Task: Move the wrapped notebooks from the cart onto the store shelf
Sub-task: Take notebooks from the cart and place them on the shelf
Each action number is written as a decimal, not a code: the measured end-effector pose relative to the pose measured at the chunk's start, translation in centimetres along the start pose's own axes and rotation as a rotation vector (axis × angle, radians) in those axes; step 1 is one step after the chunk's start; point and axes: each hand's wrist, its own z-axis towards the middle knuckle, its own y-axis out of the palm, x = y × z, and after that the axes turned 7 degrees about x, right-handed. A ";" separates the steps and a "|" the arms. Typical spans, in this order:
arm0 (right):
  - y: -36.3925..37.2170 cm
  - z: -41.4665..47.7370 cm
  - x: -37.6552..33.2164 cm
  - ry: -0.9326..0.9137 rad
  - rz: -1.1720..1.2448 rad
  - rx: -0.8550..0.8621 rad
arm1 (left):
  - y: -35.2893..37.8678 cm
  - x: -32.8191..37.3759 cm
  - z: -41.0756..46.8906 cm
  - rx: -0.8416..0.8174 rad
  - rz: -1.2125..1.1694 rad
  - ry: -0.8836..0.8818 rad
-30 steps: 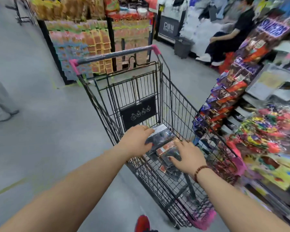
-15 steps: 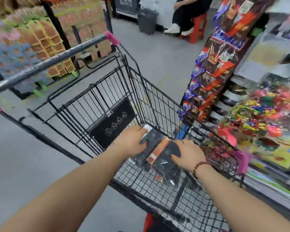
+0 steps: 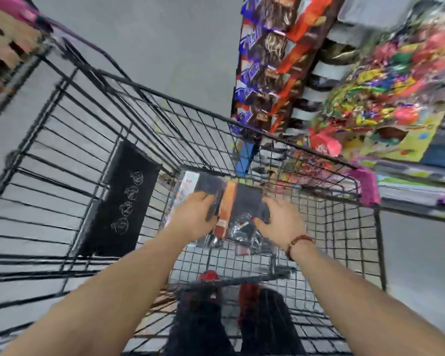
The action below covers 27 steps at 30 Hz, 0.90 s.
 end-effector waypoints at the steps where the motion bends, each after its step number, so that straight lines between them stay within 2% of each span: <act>1: 1.0 0.1 -0.1 0.049 0.034 -0.004 | 0.7 -0.6 0.3 -0.007 -0.014 -0.004; 10: 11.5 1.9 0.7 0.371 0.286 0.083 | 7.1 -5.4 2.6 0.008 -0.058 -0.036; 16: 15.4 3.5 0.8 0.589 0.429 0.128 | 11.5 -7.4 3.1 0.053 -0.087 0.082; 21: 17.4 4.0 0.8 0.669 0.494 0.212 | 13.4 -8.2 3.3 0.150 -0.073 0.112; 27: 18.1 3.5 1.5 0.727 0.633 0.287 | 14.3 -8.8 3.3 0.167 -0.114 0.108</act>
